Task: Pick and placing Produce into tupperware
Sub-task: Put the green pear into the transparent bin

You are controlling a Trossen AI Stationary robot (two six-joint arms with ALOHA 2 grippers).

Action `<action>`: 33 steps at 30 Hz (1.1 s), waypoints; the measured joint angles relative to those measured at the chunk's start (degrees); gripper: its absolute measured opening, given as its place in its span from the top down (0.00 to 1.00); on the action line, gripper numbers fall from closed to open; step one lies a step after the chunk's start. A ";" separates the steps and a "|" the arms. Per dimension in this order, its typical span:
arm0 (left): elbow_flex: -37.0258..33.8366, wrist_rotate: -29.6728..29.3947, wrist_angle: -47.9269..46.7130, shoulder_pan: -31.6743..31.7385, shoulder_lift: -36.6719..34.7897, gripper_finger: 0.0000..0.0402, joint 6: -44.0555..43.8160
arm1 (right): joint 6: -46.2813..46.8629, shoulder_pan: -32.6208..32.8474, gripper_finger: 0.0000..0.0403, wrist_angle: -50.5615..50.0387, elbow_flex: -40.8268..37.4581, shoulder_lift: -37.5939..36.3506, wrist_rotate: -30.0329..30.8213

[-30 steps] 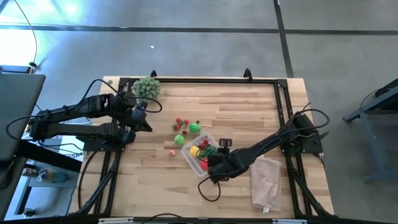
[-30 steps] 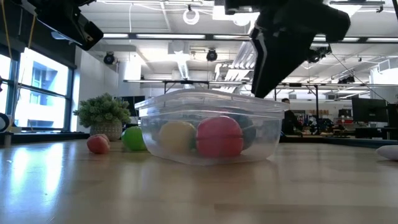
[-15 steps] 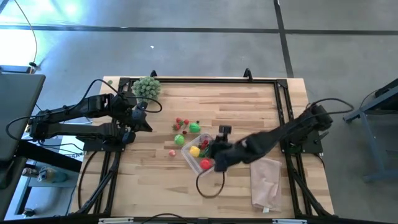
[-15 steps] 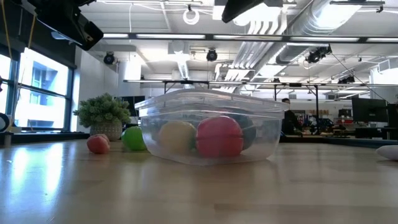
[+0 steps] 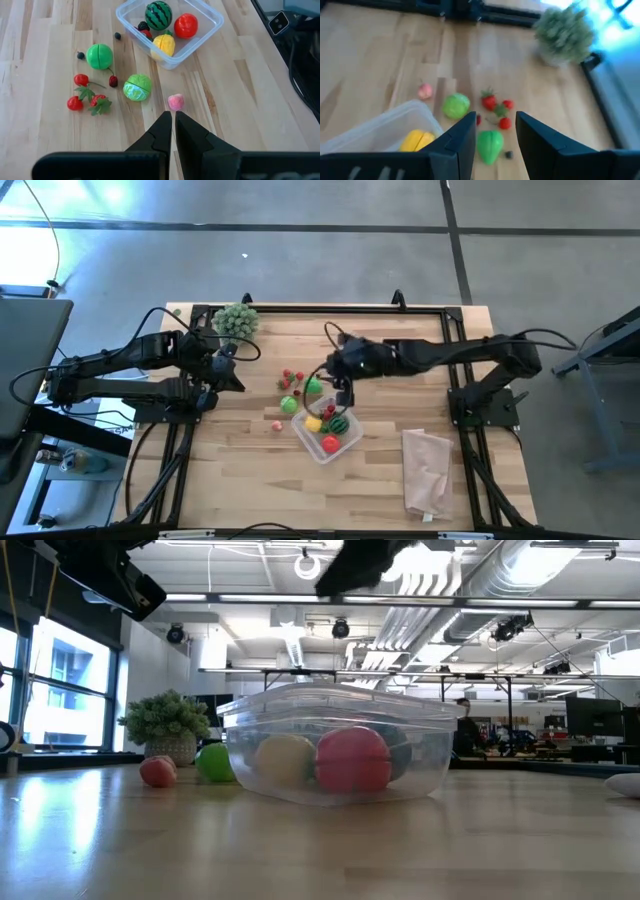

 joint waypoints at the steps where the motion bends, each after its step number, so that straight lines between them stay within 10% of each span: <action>1: 0.00 0.02 0.01 0.01 -0.01 0.96 0.00 | -0.18 -1.64 0.68 2.81 -2.52 -0.27 -3.13; 18: 0.00 0.02 0.01 0.02 0.01 0.96 0.00 | -1.27 -10.49 0.68 14.21 -33.94 -34.59 -6.75; 33: 0.00 0.02 0.00 0.02 0.00 0.96 0.00 | 5.83 -10.46 0.68 -4.61 -35.77 -50.55 -15.97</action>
